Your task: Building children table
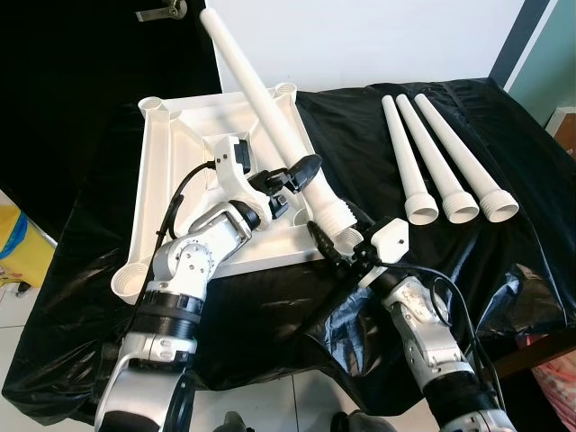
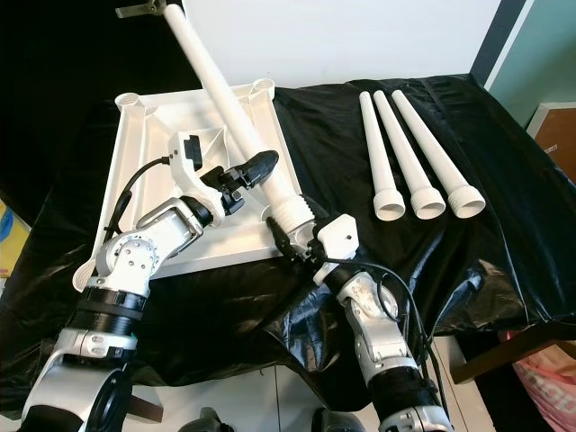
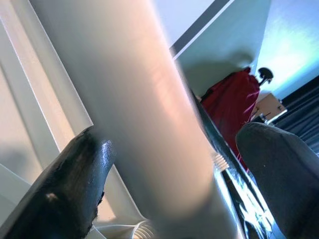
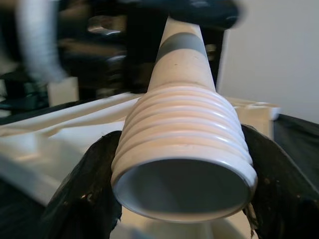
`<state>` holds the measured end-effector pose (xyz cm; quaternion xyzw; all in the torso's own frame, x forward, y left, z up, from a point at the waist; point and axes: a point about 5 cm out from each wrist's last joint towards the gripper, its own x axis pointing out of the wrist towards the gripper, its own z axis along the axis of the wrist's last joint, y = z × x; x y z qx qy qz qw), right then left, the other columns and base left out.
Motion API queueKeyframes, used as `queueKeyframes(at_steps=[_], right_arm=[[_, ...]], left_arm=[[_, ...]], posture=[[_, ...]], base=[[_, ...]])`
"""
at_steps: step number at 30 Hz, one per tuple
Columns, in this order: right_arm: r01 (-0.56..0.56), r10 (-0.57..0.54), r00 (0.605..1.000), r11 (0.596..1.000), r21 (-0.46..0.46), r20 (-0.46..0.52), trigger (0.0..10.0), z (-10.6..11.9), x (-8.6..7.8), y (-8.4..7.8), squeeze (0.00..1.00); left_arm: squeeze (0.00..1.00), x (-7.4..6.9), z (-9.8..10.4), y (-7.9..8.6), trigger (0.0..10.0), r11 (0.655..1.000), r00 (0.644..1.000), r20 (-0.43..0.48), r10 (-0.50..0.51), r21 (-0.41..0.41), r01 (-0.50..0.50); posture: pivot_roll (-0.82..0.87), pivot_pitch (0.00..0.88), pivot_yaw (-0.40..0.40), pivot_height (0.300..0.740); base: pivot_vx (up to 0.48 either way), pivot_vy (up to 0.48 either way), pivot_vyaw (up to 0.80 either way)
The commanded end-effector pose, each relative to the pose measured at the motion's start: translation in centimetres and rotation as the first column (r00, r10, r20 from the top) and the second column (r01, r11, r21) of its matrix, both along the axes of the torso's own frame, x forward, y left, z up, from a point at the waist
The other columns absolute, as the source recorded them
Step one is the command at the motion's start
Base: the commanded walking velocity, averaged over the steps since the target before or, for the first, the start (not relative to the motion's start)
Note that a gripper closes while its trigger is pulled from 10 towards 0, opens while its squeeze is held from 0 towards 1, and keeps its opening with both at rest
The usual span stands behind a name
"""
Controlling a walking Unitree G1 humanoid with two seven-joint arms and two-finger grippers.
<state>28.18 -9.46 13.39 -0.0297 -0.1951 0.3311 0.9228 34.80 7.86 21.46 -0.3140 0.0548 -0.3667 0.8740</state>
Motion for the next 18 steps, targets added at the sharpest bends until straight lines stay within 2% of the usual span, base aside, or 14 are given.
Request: queueKeyframes(at_steps=[1, 4, 6, 12, 17, 18], right_arm=[[-0.025, 0.025, 1.000, 1.000, -0.008, 0.019, 10.0, 0.2, -0.4, 0.3, 0.00], [-0.047, 0.048, 0.999, 0.998, -0.034, 0.023, 10.0, 0.1, -0.8, 0.6, 0.00], [-0.064, 0.064, 0.998, 0.997, -0.036, 0.009, 10.0, -0.2, -1.1, 0.8, 0.00], [-0.078, 0.079, 0.997, 0.995, -0.061, 0.013, 10.0, -0.4, -1.5, 0.8, 0.00], [-0.071, 0.072, 0.997, 0.995, -0.064, 0.014, 10.0, -0.4, -1.5, 0.5, 0.00], [-0.067, 0.068, 0.998, 0.996, -0.062, 0.009, 10.0, -0.4, -1.3, 0.3, 0.00]], left_arm=[[0.00, -0.3, 1.1, -0.3, 10.0, 0.975, 0.972, 0.125, -0.200, -0.075, 0.210], [0.00, 1.1, 2.0, 0.8, 10.0, 0.985, 0.985, 0.101, -0.143, -0.078, 0.151], [0.00, 2.3, 2.9, 2.3, 10.0, 0.987, 0.993, 0.079, -0.089, -0.124, 0.098], [0.00, 3.7, 4.0, 4.2, 10.0, 0.990, 0.998, 0.058, -0.020, -0.139, 0.027], [0.00, 4.0, 4.4, 4.6, 10.0, 0.987, 0.999, 0.042, -0.015, -0.159, 0.021], [0.00, 4.2, 4.3, 4.6, 5.4, 0.988, 1.000, 0.025, -0.015, -0.153, 0.018]], posture=[[-0.01, 0.059, 0.007, 0.740], [-0.01, 0.074, 0.016, 0.740], [-0.02, 0.065, 0.024, 0.740], [-0.02, 0.053, 0.030, 0.740], [-0.02, 0.064, 0.033, 0.740], [-0.01, 0.083, 0.032, 0.740]], base=[[0.000, 0.000, 0.00], [0.000, 0.000, 0.00], [0.000, 0.000, 0.00], [0.000, 0.000, 0.00], [0.000, 0.000, 0.00], [0.000, 0.000, 0.00]])
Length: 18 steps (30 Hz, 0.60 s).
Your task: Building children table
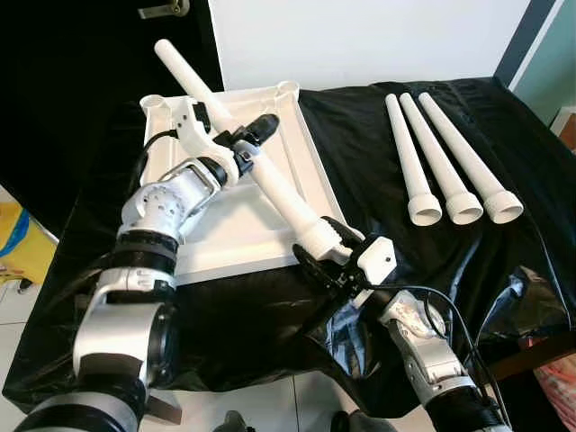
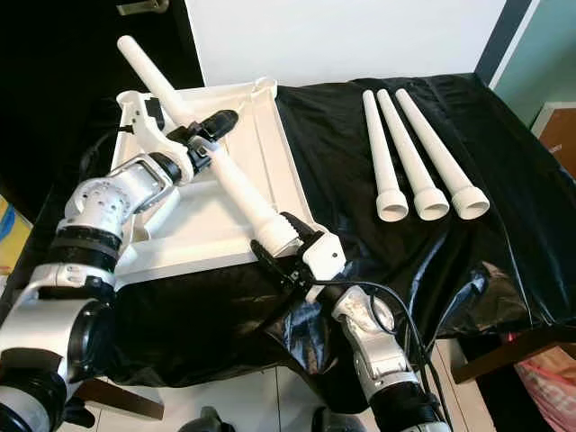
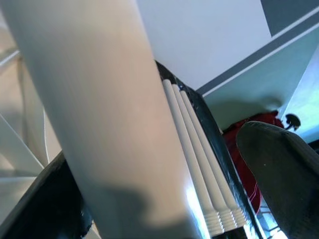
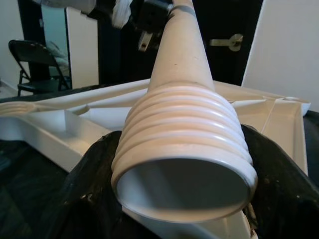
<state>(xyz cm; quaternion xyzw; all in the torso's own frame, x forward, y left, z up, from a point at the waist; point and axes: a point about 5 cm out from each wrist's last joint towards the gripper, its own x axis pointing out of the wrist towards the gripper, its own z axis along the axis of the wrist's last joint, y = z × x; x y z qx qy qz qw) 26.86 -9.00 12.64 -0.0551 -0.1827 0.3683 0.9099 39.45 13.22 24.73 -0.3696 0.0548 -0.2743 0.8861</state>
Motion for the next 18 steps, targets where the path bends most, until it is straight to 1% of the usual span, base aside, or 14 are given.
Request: queueKeyframes(at_steps=[1, 3, 8, 10, 13, 18], right_arm=[[0.000, -0.001, 1.000, 1.000, 0.013, 0.014, 10.0, 0.54, 0.13, -0.27, 0.00], [0.001, -0.001, 1.000, 1.000, 0.016, 0.015, 10.0, 0.66, 0.20, -0.34, 0.00], [-0.006, 0.006, 1.000, 1.000, -0.004, 0.014, 10.0, 0.42, 0.34, -0.33, 0.00], [-0.002, 0.002, 1.000, 1.000, 0.006, 0.013, 10.0, 0.56, 0.50, -0.21, 0.00], [0.001, -0.001, 1.000, 1.000, 0.016, 0.009, 10.0, 0.63, 0.56, -0.11, 0.00], [0.008, -0.008, 1.000, 1.000, 0.025, -0.004, 10.0, 0.59, 0.59, -0.11, 0.00]], left_arm=[[0.00, -0.29, 1.05, -0.62, 0.0, 0.982, 0.977, 0.128, -0.168, -0.059, 0.177], [0.00, -0.17, 1.04, -0.54, 0.0, 0.984, 0.980, 0.119, -0.161, -0.058, 0.168], [0.00, -0.07, 1.08, -0.50, 0.0, 0.979, 0.975, 0.124, -0.183, -0.064, 0.192], [0.00, -0.13, 1.05, -0.60, 0.0, 0.976, 0.971, 0.128, -0.204, -0.047, 0.211], [0.00, -0.13, 1.18, -0.55, 0.0, 0.974, 0.967, 0.137, -0.214, -0.044, 0.222], [0.00, 0.12, 1.78, -0.51, 0.0, 0.974, 0.969, 0.139, -0.205, -0.071, 0.216]], posture=[[-0.01, 0.077, 0.040, 0.740], [-0.01, 0.077, 0.040, 0.740], [-0.01, 0.074, 0.038, 0.740], [-0.01, 0.066, 0.035, 0.740], [-0.02, 0.055, 0.034, 0.740], [-0.02, 0.049, 0.031, 0.740]], base=[[0.000, 0.000, 0.00], [0.000, 0.000, 0.00], [0.000, 0.000, 0.00], [0.000, 0.000, 0.00], [0.000, 0.000, 0.00], [0.000, 0.000, 0.00]])
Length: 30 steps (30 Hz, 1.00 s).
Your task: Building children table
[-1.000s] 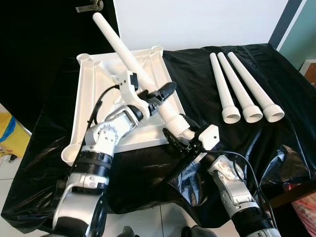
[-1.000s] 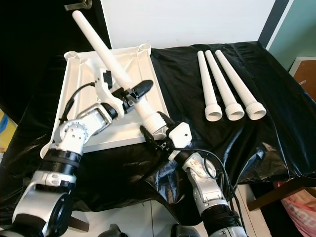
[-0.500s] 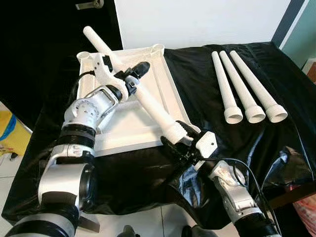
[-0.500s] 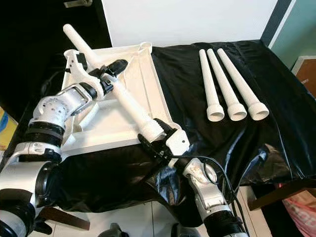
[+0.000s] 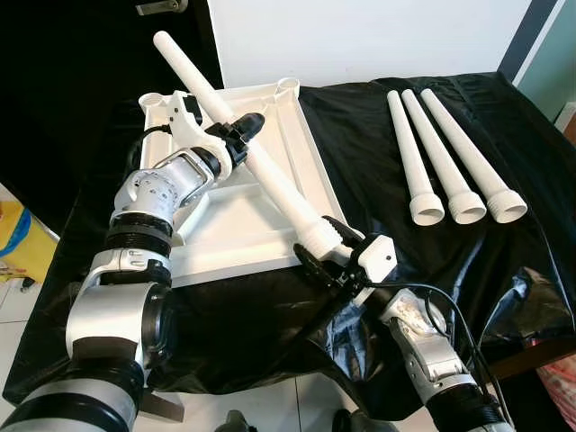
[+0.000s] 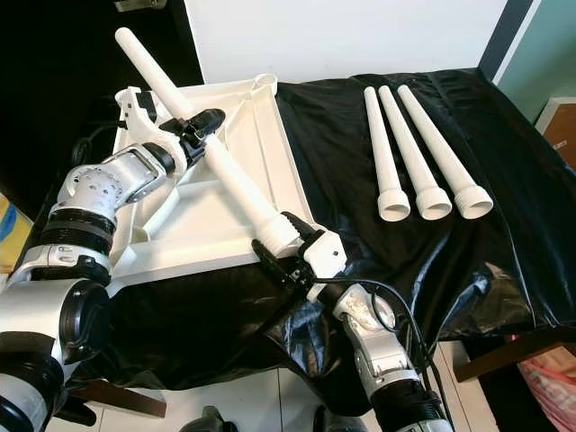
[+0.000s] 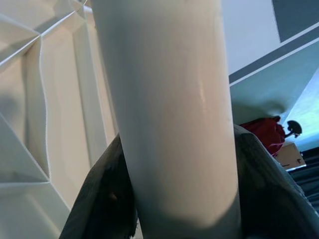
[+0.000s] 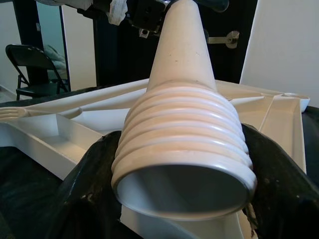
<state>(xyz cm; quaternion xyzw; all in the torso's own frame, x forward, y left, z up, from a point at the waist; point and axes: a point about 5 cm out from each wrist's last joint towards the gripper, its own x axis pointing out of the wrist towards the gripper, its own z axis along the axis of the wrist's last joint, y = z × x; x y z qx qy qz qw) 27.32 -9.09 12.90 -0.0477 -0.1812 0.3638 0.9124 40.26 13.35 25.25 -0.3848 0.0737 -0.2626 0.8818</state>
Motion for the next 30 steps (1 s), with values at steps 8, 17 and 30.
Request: queueKeyframes(at_steps=[8, 17, 30], right_arm=[[0.016, -0.015, 1.000, 0.999, 0.031, -0.017, 10.0, 0.3, 0.3, -0.2, 1.00], [0.069, -0.068, 0.997, 0.996, 0.056, -0.031, 10.0, 0.4, 0.8, -0.8, 1.00], [0.128, -0.124, 0.990, 0.990, 0.063, -0.064, 10.0, 0.4, 1.5, -2.3, 0.00]], left_arm=[[0.00, -0.8, 1.7, -0.7, 10.0, 0.973, 0.954, 0.210, -0.214, -0.045, 0.228], [0.00, -0.9, 2.1, -1.1, 10.0, 0.974, 0.945, 0.244, -0.219, 0.004, 0.225], [0.00, -1.1, 3.5, -1.8, 10.0, 0.980, 0.924, 0.326, -0.201, 0.080, 0.185]], posture=[[-0.02, 0.046, 0.034, 0.740], [-0.01, 0.031, 0.015, 0.740], [-0.03, 0.009, -0.009, 0.740]], base=[[0.000, 0.000, 0.00], [0.000, 0.000, 0.00], [0.000, 0.000, 0.00]])
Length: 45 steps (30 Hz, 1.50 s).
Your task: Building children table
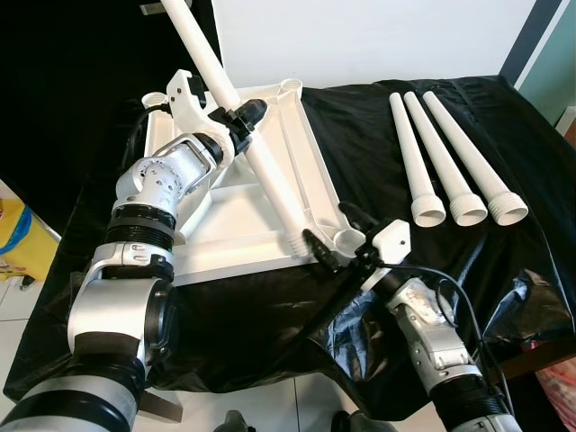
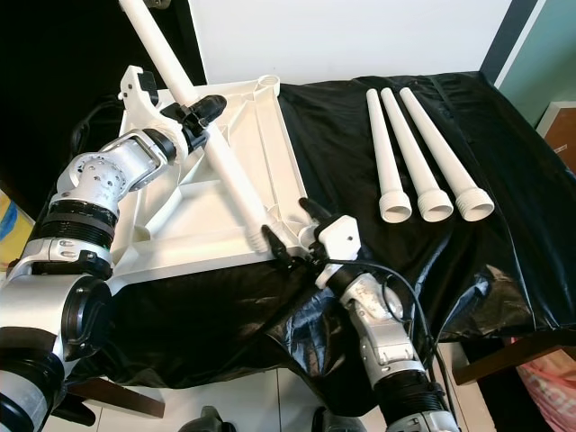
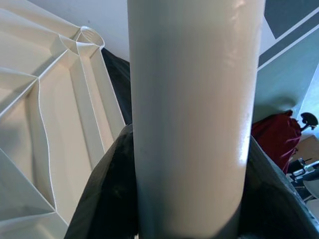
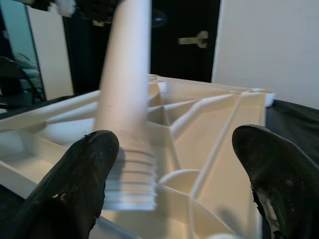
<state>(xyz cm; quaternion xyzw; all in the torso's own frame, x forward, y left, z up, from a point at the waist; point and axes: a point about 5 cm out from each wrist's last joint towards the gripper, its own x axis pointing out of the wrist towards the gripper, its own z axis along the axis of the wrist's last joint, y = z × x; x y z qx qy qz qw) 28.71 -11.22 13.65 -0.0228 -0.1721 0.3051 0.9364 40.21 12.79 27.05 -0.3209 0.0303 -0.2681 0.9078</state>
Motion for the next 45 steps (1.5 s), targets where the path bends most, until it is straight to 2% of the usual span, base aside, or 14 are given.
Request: queueKeyframes(at_steps=[1, 8, 14, 16, 19, 22, 24, 25, 26, 30, 31, 33, 38, 45], right_arm=[[0.013, -0.012, 1.000, 1.000, 0.006, -0.024, 10.0, -0.3, 0.1, -0.2, 0.00], [0.093, -0.090, 0.993, 0.995, 0.035, -0.070, 10.0, -0.7, 0.1, -1.2, 0.00], [0.084, -0.078, 0.992, 0.995, 0.060, -0.103, 10.0, -0.5, -0.1, -1.0, 0.00], [0.072, -0.061, 0.991, 0.993, 0.093, -0.115, 10.0, 0.3, 0.0, -0.6, 0.00], [0.072, -0.060, 0.991, 0.992, 0.100, -0.117, 10.0, 0.5, 0.0, -0.5, 0.00], [0.062, -0.049, 0.993, 0.991, 0.121, -0.107, 10.0, 1.7, 0.5, 0.0, 0.00], [0.059, -0.046, 0.993, 0.991, 0.123, -0.106, 10.0, 2.1, 0.6, 0.1, 0.00], [0.054, -0.042, 0.994, 0.992, 0.113, -0.105, 10.0, 2.3, 0.7, 0.3, 1.00], [0.054, -0.042, 0.994, 0.992, 0.113, -0.105, 10.0, 2.3, 0.7, 0.3, 1.00], [0.067, -0.061, 0.994, 0.996, 0.064, -0.096, 10.0, 2.9, 1.1, 0.7, 1.00], [0.070, -0.065, 0.994, 0.996, 0.050, -0.093, 10.0, 3.0, 1.2, 0.9, 0.00], [0.097, -0.097, 0.992, 0.995, 0.001, -0.077, 10.0, 3.5, 1.5, 1.2, 0.00], [0.105, -0.106, 0.992, 0.994, -0.032, -0.065, 10.0, 3.7, 1.6, 1.4, 0.00], [0.108, -0.113, 0.993, 0.987, -0.119, -0.038, 10.0, 4.0, 2.3, 2.7, 0.00]], left_arm=[[0.00, -1.0, 1.7, -1.3, 10.0, 0.971, 0.950, 0.212, -0.231, -0.018, 0.240], [0.00, -1.2, 2.6, -1.3, 10.0, 0.979, 0.939, 0.276, -0.203, 0.037, 0.201], [0.00, -1.6, 3.3, -1.9, 10.0, 0.980, 0.920, 0.338, -0.199, 0.084, 0.181], [0.00, -2.2, 4.2, -2.8, 10.0, 0.978, 0.893, 0.402, -0.205, 0.127, 0.167], [0.00, -2.4, 4.3, -3.0, 10.0, 0.977, 0.887, 0.413, -0.205, 0.133, 0.165], [0.00, -3.3, 4.9, -4.4, 10.0, 0.967, 0.842, 0.492, -0.219, 0.222, 0.122], [0.00, -3.5, 5.0, -4.8, 10.0, 0.964, 0.833, 0.508, -0.221, 0.241, 0.109], [0.00, -3.8, 5.1, -5.2, 10.0, 0.961, 0.820, 0.529, -0.221, 0.260, 0.091], [0.00, -3.8, 5.1, -5.2, 10.0, 0.961, 0.820, 0.529, -0.221, 0.260, 0.091], [0.00, -4.7, 5.1, -6.6, 10.0, 0.941, 0.774, 0.582, -0.251, 0.334, 0.054], [0.00, -4.9, 5.0, -7.0, 10.0, 0.934, 0.762, 0.594, -0.259, 0.354, 0.042], [0.00, -5.5, 4.8, -7.7, 10.0, 0.926, 0.742, 0.613, -0.270, 0.378, 0.025], [0.00, -5.8, 4.7, -8.1, 10.0, 0.920, 0.735, 0.617, -0.281, 0.390, 0.025], [0.00, -7.2, 4.5, -10.3, 10.0, 0.906, 0.694, 0.637, -0.334, 0.419, 0.052]], posture=[[-0.03, 0.009, -0.009, 0.740], [-0.06, 0.006, 0.011, 0.740], [-0.06, 0.002, 0.014, 0.740], [-0.06, 0.000, 0.018, 0.740], [-0.06, 0.000, 0.018, 0.740], [-0.06, 0.000, 0.017, 0.740], [-0.05, 0.000, 0.017, 0.740], [-0.05, 0.000, 0.016, 0.740], [-0.05, 0.000, 0.016, 0.740], [-0.04, 0.000, 0.015, 0.740], [-0.04, 0.000, 0.015, 0.740], [-0.04, 0.000, 0.015, 0.740], [-0.04, 0.000, 0.015, 0.740], [-0.04, 0.000, 0.019, 0.740]], base=[[0.000, 0.000, 0.00], [0.000, 0.000, 0.00], [0.000, 0.000, 0.00], [0.000, 0.000, 0.00], [0.000, 0.000, 0.00], [0.000, 0.000, 0.00], [0.000, 0.000, 0.00], [0.000, 0.000, 0.00], [0.000, 0.000, 0.00], [0.000, 0.000, 0.00], [0.000, 0.000, 0.00], [0.000, 0.000, 0.00], [0.000, 0.000, 0.00], [0.000, 0.000, 0.00]])
